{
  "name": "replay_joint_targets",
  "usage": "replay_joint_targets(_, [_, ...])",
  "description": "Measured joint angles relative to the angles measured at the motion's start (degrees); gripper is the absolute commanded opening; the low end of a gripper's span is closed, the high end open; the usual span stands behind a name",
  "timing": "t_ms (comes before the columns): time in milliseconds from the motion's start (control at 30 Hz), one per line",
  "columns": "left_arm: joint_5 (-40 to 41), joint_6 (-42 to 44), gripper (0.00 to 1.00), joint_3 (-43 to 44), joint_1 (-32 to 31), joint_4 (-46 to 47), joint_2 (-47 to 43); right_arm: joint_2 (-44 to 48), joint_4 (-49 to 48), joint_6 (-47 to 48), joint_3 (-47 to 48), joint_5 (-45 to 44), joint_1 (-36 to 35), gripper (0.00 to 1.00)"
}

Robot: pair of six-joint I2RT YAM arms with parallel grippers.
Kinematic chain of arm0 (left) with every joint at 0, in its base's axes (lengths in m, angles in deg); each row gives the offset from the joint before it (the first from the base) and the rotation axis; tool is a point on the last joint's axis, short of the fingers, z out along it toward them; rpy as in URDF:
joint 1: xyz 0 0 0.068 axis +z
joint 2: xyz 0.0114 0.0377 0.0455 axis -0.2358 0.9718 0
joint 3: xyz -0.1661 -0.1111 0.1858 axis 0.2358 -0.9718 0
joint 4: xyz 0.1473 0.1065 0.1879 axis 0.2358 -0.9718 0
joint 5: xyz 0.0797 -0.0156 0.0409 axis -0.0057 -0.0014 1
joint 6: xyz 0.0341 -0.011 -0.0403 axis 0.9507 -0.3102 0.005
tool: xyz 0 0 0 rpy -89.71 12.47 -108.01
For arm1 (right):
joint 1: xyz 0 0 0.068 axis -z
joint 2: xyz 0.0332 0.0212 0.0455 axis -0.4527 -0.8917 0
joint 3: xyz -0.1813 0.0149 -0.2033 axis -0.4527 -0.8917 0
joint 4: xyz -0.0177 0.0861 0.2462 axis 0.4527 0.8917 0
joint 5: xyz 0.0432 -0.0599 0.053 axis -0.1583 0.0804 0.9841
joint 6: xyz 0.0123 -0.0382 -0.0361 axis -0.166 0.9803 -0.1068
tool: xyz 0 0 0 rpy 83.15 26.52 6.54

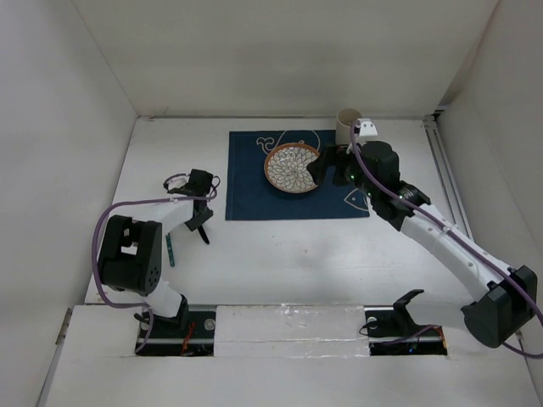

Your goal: Set the dinner table for one person

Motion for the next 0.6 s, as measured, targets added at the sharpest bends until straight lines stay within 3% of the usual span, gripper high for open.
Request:
replay_joint_targets(67, [-0.79,-0.07,0.02,-0.02,0.0,0.98,0.02,0.94,0.02,0.0,0.0,-0.63,-0.24,1.0])
replay_joint_targets(100, [-1.33,-0.11,0.0,-0.04,-0.02,1.75,0.02,1.53,0.02,0.0,0.0,-0.83,-0.28,1.0])
replay_joint_targets(433, [-3.02,0.66,0.0,0.24,0.0,3.78,0.52,5.77,0.02,-0.02,0.0,-2.19,-0.31,1.0])
replay_joint_targets(600, [-1.18,-0.13,0.0,2.4,-1.73,-0.94,0.9,5.73,0.09,0.0,0.0,-2.29,-0.28,1.0])
